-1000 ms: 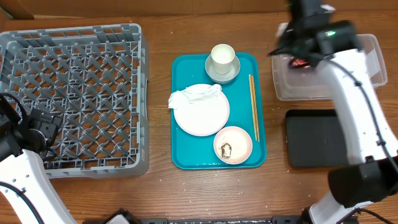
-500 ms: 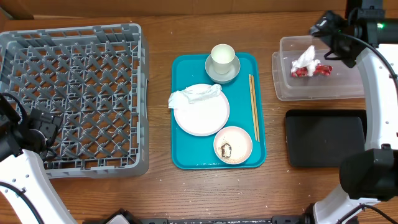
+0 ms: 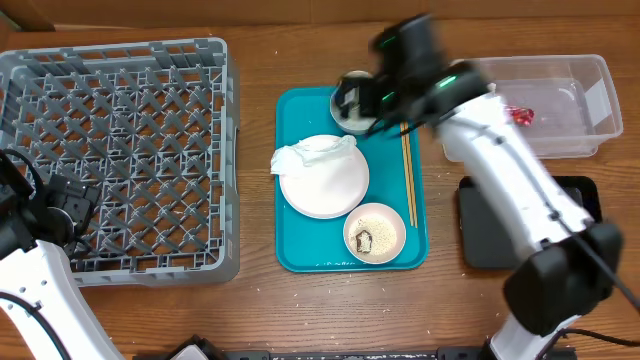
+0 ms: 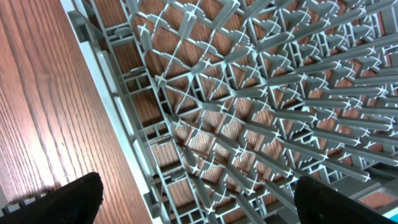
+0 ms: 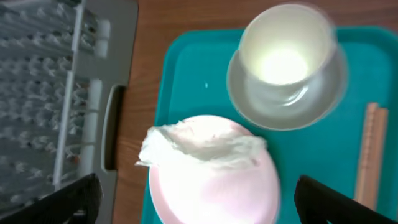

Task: Sort waste into correct bins and load items into the dishwasher
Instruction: 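Grasp the remaining tissue from the plate and drop it into the bin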

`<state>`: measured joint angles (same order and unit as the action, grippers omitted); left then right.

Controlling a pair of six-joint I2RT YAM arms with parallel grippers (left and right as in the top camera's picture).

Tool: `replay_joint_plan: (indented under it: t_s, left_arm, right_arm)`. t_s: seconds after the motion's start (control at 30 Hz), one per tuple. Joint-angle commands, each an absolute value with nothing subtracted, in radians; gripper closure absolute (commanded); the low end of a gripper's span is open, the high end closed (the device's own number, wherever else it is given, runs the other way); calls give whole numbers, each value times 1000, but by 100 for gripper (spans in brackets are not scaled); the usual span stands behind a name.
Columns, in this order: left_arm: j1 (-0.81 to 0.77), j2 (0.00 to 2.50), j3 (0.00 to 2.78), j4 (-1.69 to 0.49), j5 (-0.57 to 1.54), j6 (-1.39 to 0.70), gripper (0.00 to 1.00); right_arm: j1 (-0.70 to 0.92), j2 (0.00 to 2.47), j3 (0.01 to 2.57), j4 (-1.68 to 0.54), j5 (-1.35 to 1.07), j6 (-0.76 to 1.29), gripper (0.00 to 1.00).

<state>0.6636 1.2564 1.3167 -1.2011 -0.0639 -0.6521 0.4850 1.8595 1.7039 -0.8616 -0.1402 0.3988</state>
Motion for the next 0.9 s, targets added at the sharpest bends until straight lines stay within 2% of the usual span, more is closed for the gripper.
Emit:
replay_joint_plan:
  t_s: [0.0,0.13,0.33,0.57,0.7,0.87]
  left_arm:
    - [667,1244,1339,-1200,-62,-659,0]
    - [667,1244,1339,-1200,-62,-659,0]
    - [667,1244,1339,-1200,-62,-659,0]
    - [667,1244,1339,-1200,-62,-659,0]
    - [667,1244,1339,-1200,-62,-659,0]
    - [667,1244,1339,-1200,-62,-659,0]
  right_arm:
    - [553,1860,1600,-782,73,656,0]
    - [601,1860,1504,-649,110,928,0]
    - [608,1895,1456,-576,105,1135,2]
    - [608,2004,1456,-533,-66,1156,5]
    - [608,2036,1456,-531,-71,1161,5]
    - [608,2052,1456,-515,-70,1160,16]
